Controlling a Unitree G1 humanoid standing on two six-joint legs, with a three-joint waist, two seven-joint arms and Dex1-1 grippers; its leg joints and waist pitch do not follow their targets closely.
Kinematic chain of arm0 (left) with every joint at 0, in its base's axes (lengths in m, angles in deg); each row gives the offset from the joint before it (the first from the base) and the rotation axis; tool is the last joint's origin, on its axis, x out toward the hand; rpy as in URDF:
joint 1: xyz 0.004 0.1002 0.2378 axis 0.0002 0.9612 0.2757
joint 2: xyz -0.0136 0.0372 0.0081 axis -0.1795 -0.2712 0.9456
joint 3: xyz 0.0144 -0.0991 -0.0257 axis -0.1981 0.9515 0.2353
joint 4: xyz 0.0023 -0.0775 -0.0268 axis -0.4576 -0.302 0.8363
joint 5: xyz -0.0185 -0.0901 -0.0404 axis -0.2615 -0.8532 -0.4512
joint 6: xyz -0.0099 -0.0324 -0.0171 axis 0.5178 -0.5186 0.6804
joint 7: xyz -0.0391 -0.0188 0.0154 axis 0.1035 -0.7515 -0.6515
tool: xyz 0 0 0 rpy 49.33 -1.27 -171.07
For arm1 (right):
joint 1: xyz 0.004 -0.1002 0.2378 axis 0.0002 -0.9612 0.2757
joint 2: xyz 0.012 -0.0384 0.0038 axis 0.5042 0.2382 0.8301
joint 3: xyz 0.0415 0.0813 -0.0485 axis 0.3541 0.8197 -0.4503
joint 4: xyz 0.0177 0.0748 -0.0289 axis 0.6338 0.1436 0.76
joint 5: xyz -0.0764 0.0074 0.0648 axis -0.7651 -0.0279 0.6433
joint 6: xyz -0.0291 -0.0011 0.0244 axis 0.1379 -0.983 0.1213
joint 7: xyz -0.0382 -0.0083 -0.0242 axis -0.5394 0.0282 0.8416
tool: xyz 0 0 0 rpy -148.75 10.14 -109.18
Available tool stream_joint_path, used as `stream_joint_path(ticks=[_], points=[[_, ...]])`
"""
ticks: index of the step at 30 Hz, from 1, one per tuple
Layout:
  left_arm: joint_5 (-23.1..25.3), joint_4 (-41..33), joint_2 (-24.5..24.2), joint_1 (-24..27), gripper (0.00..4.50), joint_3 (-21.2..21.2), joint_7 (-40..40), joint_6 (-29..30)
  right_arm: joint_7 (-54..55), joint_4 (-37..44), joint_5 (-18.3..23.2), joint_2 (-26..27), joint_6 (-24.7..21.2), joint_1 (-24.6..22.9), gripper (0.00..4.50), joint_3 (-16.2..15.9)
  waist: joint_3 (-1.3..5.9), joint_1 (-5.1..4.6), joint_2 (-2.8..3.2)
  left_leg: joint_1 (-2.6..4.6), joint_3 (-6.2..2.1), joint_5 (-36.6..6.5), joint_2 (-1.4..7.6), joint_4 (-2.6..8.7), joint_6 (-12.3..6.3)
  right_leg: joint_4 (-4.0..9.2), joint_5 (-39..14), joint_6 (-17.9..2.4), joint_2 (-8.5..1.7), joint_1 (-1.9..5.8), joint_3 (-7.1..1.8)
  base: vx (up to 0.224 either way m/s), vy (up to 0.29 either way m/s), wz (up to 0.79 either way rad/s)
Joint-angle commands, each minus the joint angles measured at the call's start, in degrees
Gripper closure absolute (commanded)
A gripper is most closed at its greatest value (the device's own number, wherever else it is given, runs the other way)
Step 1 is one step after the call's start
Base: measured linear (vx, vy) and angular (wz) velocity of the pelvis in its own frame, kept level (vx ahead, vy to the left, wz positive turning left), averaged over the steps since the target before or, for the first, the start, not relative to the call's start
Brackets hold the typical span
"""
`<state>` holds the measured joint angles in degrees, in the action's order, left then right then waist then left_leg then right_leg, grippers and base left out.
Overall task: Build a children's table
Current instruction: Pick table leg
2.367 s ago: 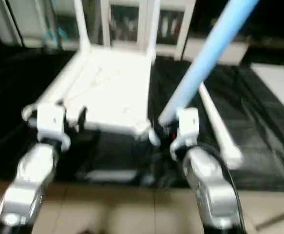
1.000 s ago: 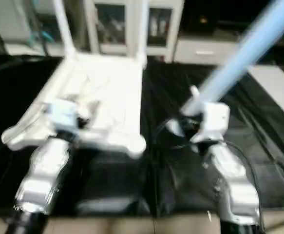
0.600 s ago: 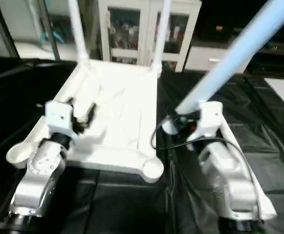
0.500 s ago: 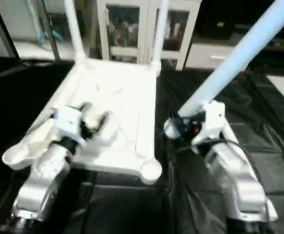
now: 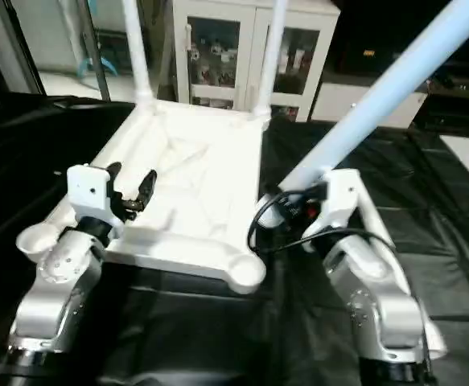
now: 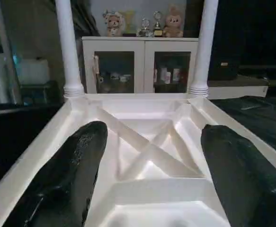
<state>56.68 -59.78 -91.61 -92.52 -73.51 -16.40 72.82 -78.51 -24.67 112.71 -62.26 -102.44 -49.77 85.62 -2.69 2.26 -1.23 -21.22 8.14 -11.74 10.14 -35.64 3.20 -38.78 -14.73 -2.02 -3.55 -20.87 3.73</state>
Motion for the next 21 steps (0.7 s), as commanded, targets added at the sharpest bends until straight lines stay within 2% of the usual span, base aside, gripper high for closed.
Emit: stream_joint_path(ticks=[1,2,3,4,5,6,7,8,9,10,11,12,13,14,15,16,17,18,19,20,21], points=[[-0.15,-0.79,1.13,-1.55,0.91,-0.38,-0.58,1.57,0.15,0.54,-0.77,-1.12,-0.88,0.32,2.62,0.60,3.00,-0.69,-0.36,1.33,-2.29,-23.84,4.14,6.64,-7.88,6.52,-4.29,-13.46,-4.07,-0.33,-2.75,-0.026,-0.238,0.04],[0.51,-0.48,0.51,-2.31,0.91,-0.53,-0.58,2.46,0.20,0.10,-0.81,-1.37,-0.76,0.69,2.62,0.54,3.69,1.92,-3.39,-1.17,2.17,-13.76,-4.30,-6.48,-10.64,11.48,-15.12,-16.54,-6.94,1.98,-4.72,-0.024,-0.232,0.00],[0.93,-0.31,0.12,-2.54,0.91,-0.78,-0.44,2.68,0.22,-0.04,-0.89,-1.52,-0.71,0.79,2.62,0.55,4.00,3.00,-2.83,-2.01,1.33,-9.45,-3.87,-7.02,-9.84,11.28,-17.95,-15.07,-7.95,3.00,-6.12,-0.024,-0.232,0.00],[1.74,0.02,-0.50,-2.98,0.91,-1.08,-0.53,3.04,0.20,-0.33,-1.00,-1.89,-0.68,0.97,2.62,0.65,3.05,3.35,-3.16,-4.42,0.18,-2.36,-3.79,-5.94,-7.37,10.02,-18.01,-4.88,-7.75,3.57,-5.53,-0.023,-0.206,-0.07],[1.93,0.10,-0.62,-3.13,0.91,-1.10,-0.73,3.19,0.17,-0.42,-1.03,-2.03,-0.71,1.03,2.62,0.72,3.14,4.00,-2.43,-3.91,-0.49,-0.60,-3.45,-4.19,-6.63,9.82,-16.75,-0.72,-7.78,3.47,-5.57,-0.036,-0.181,-0.08],[1.62,0.03,-0.53,-3.38,0.91,-0.93,-0.76,3.45,0.05,-0.50,-1.06,-2.29,-0.74,1.11,2.62,0.87,3.25,3.99,-2.10,-3.02,-1.37,1.40,-2.48,-1.14,-6.99,9.51,-14.17,6.32,-6.94,3.34,-4.92,-0.036,-0.181,-0.08],[1.40,0.01,-0.43,-3.57,0.91,-0.81,-0.77,3.58,-0.04,-0.59,-1.08,-2.44,-0.74,1.18,2.62,0.97,3.63,4.46,-0.34,-1.74,-2.09,1.84,-0.54,1.32,-8.81,9.97,-11.72,8.02,-6.70,3.03,-3.96,-0.040,-0.120,0.00],[1.37,0.01,-0.33,-3.79,0.91,-0.79,-0.71,3.59,-0.13,-0.77,-1.11,-2.67,-0.66,1.31,2.62,1.12,3.52,4.11,0.03,-1.86,-3.64,0.01,1.37,2.47,-10.08,9.48,-10.57,9.74,-4.83,2.35,-2.03,-0.039,-0.083,-0.01],[1.66,0.05,-0.45,-3.95,0.91,-0.93,-0.62,3.63,-0.16,-1.00,-1.18,-2.82,-0.53,1.47,2.62,1.21,3.76,4.26,0.46,-0.40,-4.16,-2.27,2.96,2.78,-9.70,9.66,-11.51,9.46,-5.03,1.50,-1.84,-0.039,-0.083,-0.01],[1.92,0.09,-0.56,-4.03,0.91,-1.05,-0.57,3.65,-0.15,-1.16,-1.22,-2.90,-0.43,1.56,2.62,1.24,3.83,4.22,0.85,0.99,-4.36,-5.09,4.72,3.22,-9.08,9.68,-10.67,5.80,-5.93,0.90,-1.93,-0.024,-0.058,0.09],[2.27,0.41,-0.97,-4.14,0.91,-1.35,0.04,3.40,0.01,-1.72,-1.43,-2.76,-0.20,1.96,2.62,1.12,3.52,4.32,0.55,0.79,-3.52,-7.39,4.67,3.74,-8.13,9.93,-11.36,2.91,-6.24,1.10,-1.71,0.000,0.000,0.00],[2.46,0.65,-1.22,-4.18,0.91,-1.51,0.46,3.22,0.12,-2.07,-1.57,-2.63,-0.04,2.19,2.62,1.01,3.27,4.41,0.69,0.74,-3.07,-8.42,4.32,3.89,-7.36,10.18,-12.98,1.88,-6.52,1.19,-1.64,0.000,0.000,0.00],[2.20,0.89,-1.64,-4.30,0.91,-1.66,1.43,3.53,0.32,-2.39,-1.72,-2.52,-0.01,2.51,2.62,0.80,2.94,4.63,1.00,0.56,-2.35,-9.81,3.60,4.03,-5.83,10.85,-17.26,1.06,-6.67,1.48,-1.40,0.000,0.000,0.00],[1.11,0.87,-3.31,-4.69,0.91,-2.69,5.27,3.75,-0.11,-1.96,-1.19,-2.50,-0.60,2.82,2.62,0.51,2.48,4.72,1.10,1.43,-1.94,-12.07,3.59,4.26,-4.67,11.73,-22.06,1.30,-6.44,0.81,-1.18,0.000,0.000,0.00],[0.41,0.75,-4.66,-4.98,0.91,-3.62,8.36,3.47,-0.79,-1.48,-0.62,-2.60,-1.02,2.89,2.62,0.29,2.39,4.67,0.91,1.88,-1.92,-13.32,3.66,4.46,-4.22,12.01,-24.07,1.61,-6.39,0.68,-1.06,0.000,0.000,0.00],[0.41,0.75,-4.66,-4.98,0.91,-3.62,8.36,3.47,-0.79,-1.48,-0.62,-2.60,-1.02,2.89,2.62,0.29,2.53,4.54,0.92,1.96,-2.02,-14.45,4.08,4.98,-3.35,11.65,-24.24,1.49,-6.47,0.92,-1.03,0.000,0.000,0.00],[-2.81,0.41,-7.63,-5.59,0.91,-5.75,17.23,4.30,-2.74,-0.62,0.19,-3.36,-1.61,2.87,2.62,-0.41,2.53,4.59,1.13,2.32,-2.18,-15.21,4.49,5.21,-2.96,11.62,-23.69,1.12,-6.61,0.76,-1.07,0.001,0.053,0.05],[-4.82,0.12,-10.48,-5.82,0.91,-7.77,24.67,5.06,-4.41,-0.41,0.68,-4.11,-1.77,2.74,2.62,-0.89,2.78,4.60,1.10,2.31,-2.43,-14.77,5.04,5.61,-2.58,11.04,-20.74,0.15,-6.91,0.96,-1.40,0.001,0.053,0.05],[-5.25,0.22,-11.92,-5.97,0.71,-8.80,27.95,5.07,-5.21,-0.42,0.92,-4.46,-1.83,2.67,2.62,-1.08,2.90,4.41,1.74,2.14,-2.46,-13.91,5.46,6.05,-1.62,9.93,-15.28,-1.68,-6.77,0.94,-1.64,0.010,0.059,0.02],[-5.70,1.53,-17.15,-6.78,0.54,-12.44,39.04,4.31,-8.32,-0.62,1.67,-5.84,-1.90,2.44,2.62,-1.85,2.95,4.55,1.22,2.12,-2.33,-12.16,5.31,6.08,-1.76,9.50,-11.50,-2.51,-7.04,0.99,-1.91,0.024,0.053,0.01],[-5.16,2.37,-18.28,-7.16,0.54,-13.18,41.02,3.70,-9.14,-0.79,1.78,-6.22,-1.86,2.42,2.62,-2.05,3.13,4.43,1.33,2.13,-2.04,-10.90,5.30,6.04,-1.38,8.71,-8.97,-3.38,-7.05,0.96,-2.06,0.024,0.053,0.01]])
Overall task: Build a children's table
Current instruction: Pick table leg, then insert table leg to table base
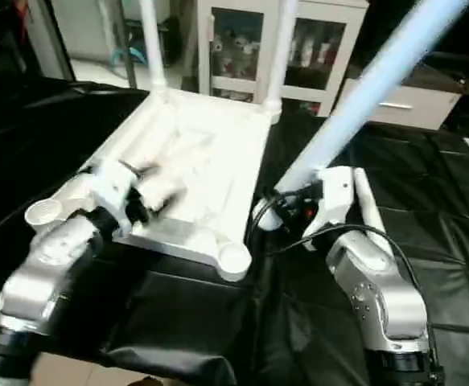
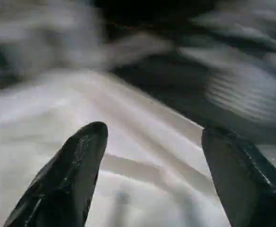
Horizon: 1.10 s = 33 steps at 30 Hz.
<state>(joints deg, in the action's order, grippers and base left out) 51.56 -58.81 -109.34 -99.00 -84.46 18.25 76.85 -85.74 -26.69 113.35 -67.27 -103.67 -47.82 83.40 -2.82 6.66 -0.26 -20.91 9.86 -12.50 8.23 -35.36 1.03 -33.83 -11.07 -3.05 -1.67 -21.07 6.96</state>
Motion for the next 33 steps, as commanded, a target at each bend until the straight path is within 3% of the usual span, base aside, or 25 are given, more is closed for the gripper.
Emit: stream_joint_path(ticks=[1,2,3,4,6,9,10,11,17,18,19,20,22,29,33], points=[[0.28,1.96,-1.18,-0.97,0.54,-2.63,7.53,-0.65,-2.40,1.03,1.20,-1.46,-0.60,0.55,2.62,0.04,3.25,-0.43,0.27,1.31,-3.48,-7.44,7.04,5.72,1.20,3.16,-8.16,-4.02,-8.96,1.47,-5.28,0.000,0.000,0.00],[0.28,1.96,-1.18,-0.97,0.38,-2.63,7.53,-0.65,-2.40,1.03,1.20,-1.46,-0.60,0.55,2.62,0.04,3.40,-0.36,0.10,1.60,-3.03,-6.22,6.82,5.32,1.20,2.74,-5.04,-5.43,-9.30,1.32,-5.47,0.000,0.000,0.00],[0.75,3.81,-3.04,-1.75,0.21,-3.78,11.45,-0.69,-3.96,0.53,1.01,-2.29,-0.20,0.46,2.62,-0.54,3.33,-0.43,0.05,1.26,-2.92,-5.79,6.64,5.29,0.89,2.66,-4.41,-6.11,-9.53,1.58,-5.54,0.000,0.000,0.00],[1.75,5.99,-4.74,-2.85,0.21,-5.18,15.23,-1.48,-5.85,0.17,0.61,-3.53,0.26,0.33,2.62,-1.32,3.46,-0.12,0.58,1.19,-2.66,-5.46,6.45,5.13,0.32,2.63,-4.52,-6.67,-9.83,1.73,-5.55,0.000,0.000,0.00],[2.61,8.58,-6.04,-4.50,0.05,-6.66,19.08,-2.02,-8.06,0.29,0.92,-4.84,0.21,0.19,2.62,-1.81,3.29,-0.26,0.11,1.07,-2.48,-5.49,6.42,5.15,-0.40,2.91,-6.25,-6.26,-9.72,1.92,-5.57,0.000,0.000,0.00],[3.52,11.61,-6.38,-6.78,0.05,-8.15,22.40,-2.88,-10.44,0.86,1.53,-6.37,-0.13,0.09,2.62,-2.15,3.11,-0.04,0.08,1.49,-2.35,-8.13,6.95,5.19,0.38,3.26,-10.65,-6.72,-10.26,1.69,-5.68,0.000,0.000,0.00],[3.33,12.63,-6.10,-7.77,0.05,-8.61,23.44,-2.80,-11.16,1.14,1.74,-6.86,-0.36,0.10,2.62,-2.19,3.09,0.00,0.13,1.39,-2.31,-8.30,6.93,5.22,0.42,3.39,-11.22,-6.86,-10.36,1.75,-5.66,0.000,0.000,0.00],[3.48,14.05,-5.47,-8.80,0.05,-8.99,23.66,-3.29,-11.59,1.45,1.87,-7.26,-0.57,0.12,2.62,-2.23,3.11,0.08,0.12,1.74,-1.99,-8.73,6.79,5.08,0.60,3.63,-12.22,-6.72,-10.15,1.44,-5.65,0.000,0.000,0.00],[4.03,20.84,-2.97,-12.69,0.05,-10.72,25.01,-4.95,-12.77,2.45,2.45,-8.15,-0.87,0.25,2.62,-2.31,3.20,0.00,-0.02,1.58,-1.78,-9.18,6.82,5.07,0.80,3.45,-12.83,-6.93,-10.29,1.56,-5.55,0.000,0.000,0.00],[4.03,20.84,-2.97,-12.69,0.22,-10.72,25.01,-4.95,-12.77,2.45,2.45,-8.15,-0.87,0.25,2.62,-2.31,3.26,0.12,0.01,1.68,-1.79,-9.17,6.88,5.03,0.80,3.48,-12.78,-7.06,-10.43,1.50,-5.59,0.000,0.000,0.00],[4.12,24.11,-1.37,-14.21,0.40,-10.72,25.39,-6.01,-13.23,2.75,2.63,-8.45,-0.90,0.21,2.62,-2.42,3.12,0.02,-0.25,1.27,-1.78,-8.83,6.76,5.03,0.27,3.69,-13.17,-6.93,-10.41,1.68,-5.60,0.000,0.000,0.00],[4.58,27.27,0.09,-15.59,0.40,-10.52,25.49,-7.31,-13.64,2.96,2.63,-8.66,-0.85,0.11,2.62,-2.58,3.31,0.21,-0.02,1.53,-1.75,-8.60,6.78,4.91,0.40,3.52,-12.89,-6.87,-10.45,1.64,-5.59,0.000,0.000,0.00],[5.07,30.36,1.10,-17.06,0.45,-11.13,27.63,-8.08,-14.26,3.11,2.36,-8.95,-0.65,-0.07,2.62,-2.88,3.39,0.34,-0.13,1.19,-1.93,-7.50,6.97,4.92,-0.18,3.36,-11.37,-6.84,-10.60,1.89,-5.57,0.000,0.000,0.00],[5.93,35.75,2.51,-20.13,1.06,-12.59,30.53,-9.84,-15.02,2.77,1.84,-9.50,-0.25,0.20,2.62,-3.48,3.39,0.15,-0.52,1.07,-1.77,-7.30,6.80,4.77,-1.04,3.48,-11.91,-7.31,-10.61,1.84,-5.48,0.000,0.000,0.00],[7.40,39.60,3.35,-21.82,1.48,-13.00,31.45,-12.02,-15.34,2.89,1.58,-9.69,-0.42,0.31,2.62,-3.68,3.41,0.24,-0.42,1.11,-1.85,-6.94,7.00,4.82,-1.15,3.34,-11.42,-7.40,-10.62,1.77,-5.42,0.000,0.000,0.00]])
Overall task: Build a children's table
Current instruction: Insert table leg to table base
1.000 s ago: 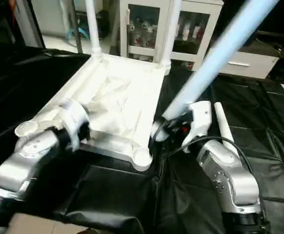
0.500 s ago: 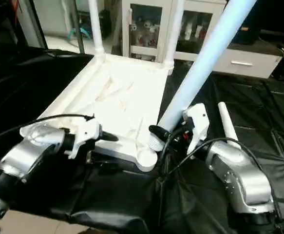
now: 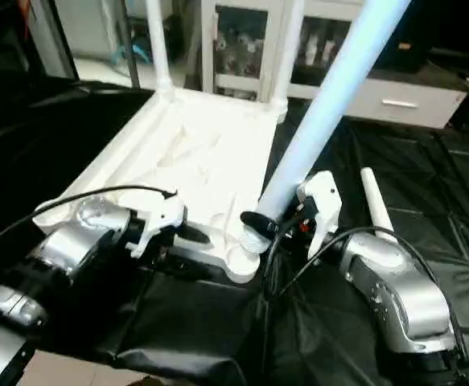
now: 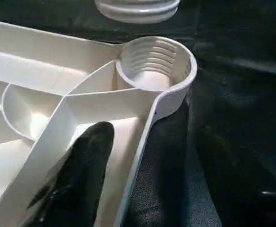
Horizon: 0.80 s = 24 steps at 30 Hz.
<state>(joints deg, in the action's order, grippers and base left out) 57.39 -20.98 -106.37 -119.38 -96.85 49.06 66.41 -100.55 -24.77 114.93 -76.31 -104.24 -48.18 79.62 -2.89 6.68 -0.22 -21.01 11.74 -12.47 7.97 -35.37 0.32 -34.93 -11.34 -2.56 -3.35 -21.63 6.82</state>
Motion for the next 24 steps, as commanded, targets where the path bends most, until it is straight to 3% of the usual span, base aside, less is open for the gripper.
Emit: stream_joint_path(ticks=[1,12,20,22,24], points=[[2.01,2.56,0.51,-1.75,1.60,-0.72,0.54,-2.17,-0.59,1.01,-0.07,-0.71,0.13,0.67,2.62,0.04,3.42,0.22,-0.43,1.20,-3.73,-7.11,7.20,4.82,-0.58,4.60,-11.29,-7.84,-8.90,2.28,-5.30,0.000,0.000,0.00],[7.86,9.84,1.39,-4.74,2.38,-3.07,-3.46,-10.22,-0.89,1.21,-0.30,-1.03,0.12,0.64,2.62,-0.49,3.31,0.46,-0.47,1.26,-3.86,-8.56,7.45,4.95,-0.16,4.87,-13.42,-7.50,-9.25,2.29,-5.35,0.000,0.000,0.00],[9.17,13.00,1.21,-6.68,3.03,-2.55,-2.79,-12.66,-1.21,1.16,-0.48,-0.91,0.37,0.59,2.62,-0.80,3.29,0.96,-0.48,1.38,-3.89,-9.20,7.47,5.02,0.29,5.00,-14.60,-6.98,-9.42,2.18,-5.40,0.000,0.000,0.00],[9.49,13.83,1.11,-7.09,3.05,-2.50,-2.61,-13.51,-1.31,1.12,-0.51,-0.91,0.44,0.53,2.62,-0.88,3.34,1.11,-0.46,1.43,-3.91,-8.99,7.54,5.03,0.38,4.87,-13.85,-6.98,-9.39,2.13,-5.40,0.000,0.000,0.00],[9.57,14.27,1.05,-7.31,3.37,-2.38,-2.38,-13.94,-1.37,1.11,-0.54,-0.91,0.49,0.48,2.62,-0.95,3.43,1.38,-0.49,1.46,-3.82,-8.35,7.50,5.00,0.22,4.72,-12.43,-7.09,-9.33,2.08,-5.41,0.000,0.000,0.00]])
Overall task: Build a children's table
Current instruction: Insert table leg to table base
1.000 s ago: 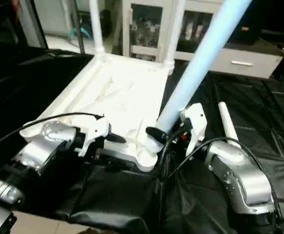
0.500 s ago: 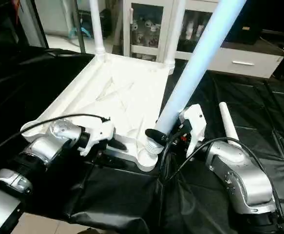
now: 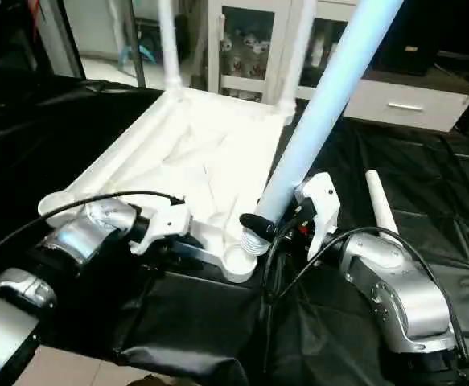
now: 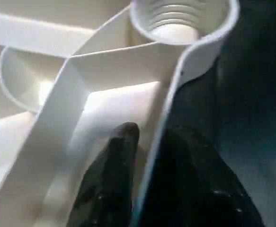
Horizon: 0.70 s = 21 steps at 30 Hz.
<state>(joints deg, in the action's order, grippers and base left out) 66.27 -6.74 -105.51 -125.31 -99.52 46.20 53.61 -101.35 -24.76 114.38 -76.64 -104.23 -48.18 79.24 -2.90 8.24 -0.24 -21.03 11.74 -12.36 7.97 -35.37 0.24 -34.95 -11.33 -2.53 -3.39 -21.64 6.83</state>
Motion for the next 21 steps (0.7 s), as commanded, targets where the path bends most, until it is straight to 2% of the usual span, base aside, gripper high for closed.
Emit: stream_joint_path(ticks=[1,3,5,10,11,12,13,15,16,17,18,19,21], points=[[1.44,0.42,-0.03,-1.59,3.37,-0.03,0.69,-1.52,-0.70,0.96,-0.10,-0.55,0.59,0.49,2.62,-0.68,3.51,-0.02,-0.40,1.49,-3.82,-8.01,7.61,4.99,0.30,4.53,-11.10,-7.44,-9.28,2.07,-5.39,0.000,0.000,0.00],[2.71,0.91,-0.40,-1.70,3.42,-0.66,0.47,-2.18,-0.82,0.87,-0.25,-0.49,0.71,0.49,2.62,-0.86,3.55,-0.01,-0.34,1.44,-3.91,-7.53,7.73,5.07,0.36,4.25,-9.26,-7.86,-9.28,2.12,-5.35,0.000,0.000,0.00],[3.32,1.17,-0.55,-1.67,3.66,-1.00,0.33,-2.33,-0.80,0.91,-0.28,-0.46,0.71,0.53,2.62,-0.91,3.52,-0.03,-0.37,1.38,-3.88,-7.82,7.68,5.06,0.49,4.17,-8.70,-8.16,-9.38,2.19,-5.38,0.000,0.000,0.00],[4.95,0.28,-1.34,-0.52,3.84,-1.77,-0.93,-1.46,-0.51,0.62,-0.56,-0.07,1.09,0.92,2.62,-0.90,3.29,-0.03,-0.38,1.25,-4.07,-9.78,7.68,5.21,1.13,4.77,-13.73,-7.33,-9.70,2.36,-5.44,0.000,0.000,0.00],[5.52,-2.17,-1.98,1.64,3.89,-1.55,-2.19,0.23,0.95,-0.09,-1.05,0.86,1.46,1.54,2.62,-0.60,3.27,-0.31,-0.42,0.92,-4.22,-9.68,7.67,5.31,1.13,4.66,-13.85,-7.14,-9.65,2.55,-5.37,0.000,0.000,0.00],[5.55,-4.42,-2.35,3.44,4.04,-1.15,-2.98,2.10,2.24,-0.61,-1.46,1.55,1.59,1.98,2.62,-0.37,3.39,-0.75,-0.42,0.68,-4.51,-9.33,8.05,5.54,1.69,4.05,-12.51,-7.61,-9.80,2.71,-5.31,0.000,0.000,0.00],[5.54,-5.99,-2.58,4.66,4.09,-0.87,-3.46,3.44,3.07,-0.93,-1.71,1.98,1.65,2.22,2.62,-0.19,3.23,-1.25,-0.59,0.72,-4.45,-9.83,7.77,5.64,1.77,4.31,-13.58,-7.58,-9.50,2.57,-5.21,0.000,0.000,0.00],[5.42,-7.69,-2.77,5.93,4.14,-0.44,-3.96,5.25,3.91,-1.20,-1.88,2.44,1.66,2.43,2.62,0.02,3.18,-1.42,-0.53,0.98,-4.08,-9.44,7.23,5.21,1.35,4.73,-14.56,-7.89,-9.59,2.42,-5.47,0.000,0.000,0.00],[5.17,-10.19,-2.81,7.61,4.14,0.41,-5.20,8.36,4.55,-1.47,-1.75,2.92,1.49,2.67,2.62,0.32,3.18,-1.55,-0.62,0.98,-4.01,-9.09,7.39,5.26,1.14,4.68,-14.63,-8.05,-9.46,2.42,-5.47,0.000,0.000,0.00],[3.94,-15.45,-2.32,10.94,4.22,2.41,-7.96,14.94,5.86,-2.05,-1.68,3.81,1.20,3.12,2.62,0.77,3.11,-1.99,-0.78,0.70,-4.24,-8.69,7.60,5.42,1.13,4.17,-14.12,-8.69,-9.49,2.63,-5.37,0.000,0.000,0.00],[3.45,-17.04,-2.12,11.91,4.24,3.02,-8.69,16.90,6.23,-2.21,-1.69,4.05,1.10,3.23,2.62,0.87,2.90,-2.13,-0.74,0.58,-4.19,-8.86,7.38,5.51,0.69,4.57,-15.29,-8.47,-9.23,2.51,-5.28,0.000,0.000,0.00],[3.02,-19.57,-1.47,13.30,4.24,4.10,-10.40,20.00,6.48,-2.48,-1.80,4.23,1.03,3.37,2.62,0.84,2.88,-2.19,-1.03,0.93,-3.93,-9.38,7.04,5.32,0.35,5.14,-17.66,-7.90,-9.10,2.29,-5.32,0.000,0.000,0.00],[3.06,-24.93,-0.11,16.14,4.28,5.73,-13.94,25.73,6.88,-3.05,-2.18,4.54,1.01,3.63,2.62,0.58,2.73,-2.56,-1.38,0.53,-3.97,-8.94,6.84,5.32,-0.26,5.26,-19.89,-7.26,-8.99,2.58,-5.33,0.000,0.000,0.00]])
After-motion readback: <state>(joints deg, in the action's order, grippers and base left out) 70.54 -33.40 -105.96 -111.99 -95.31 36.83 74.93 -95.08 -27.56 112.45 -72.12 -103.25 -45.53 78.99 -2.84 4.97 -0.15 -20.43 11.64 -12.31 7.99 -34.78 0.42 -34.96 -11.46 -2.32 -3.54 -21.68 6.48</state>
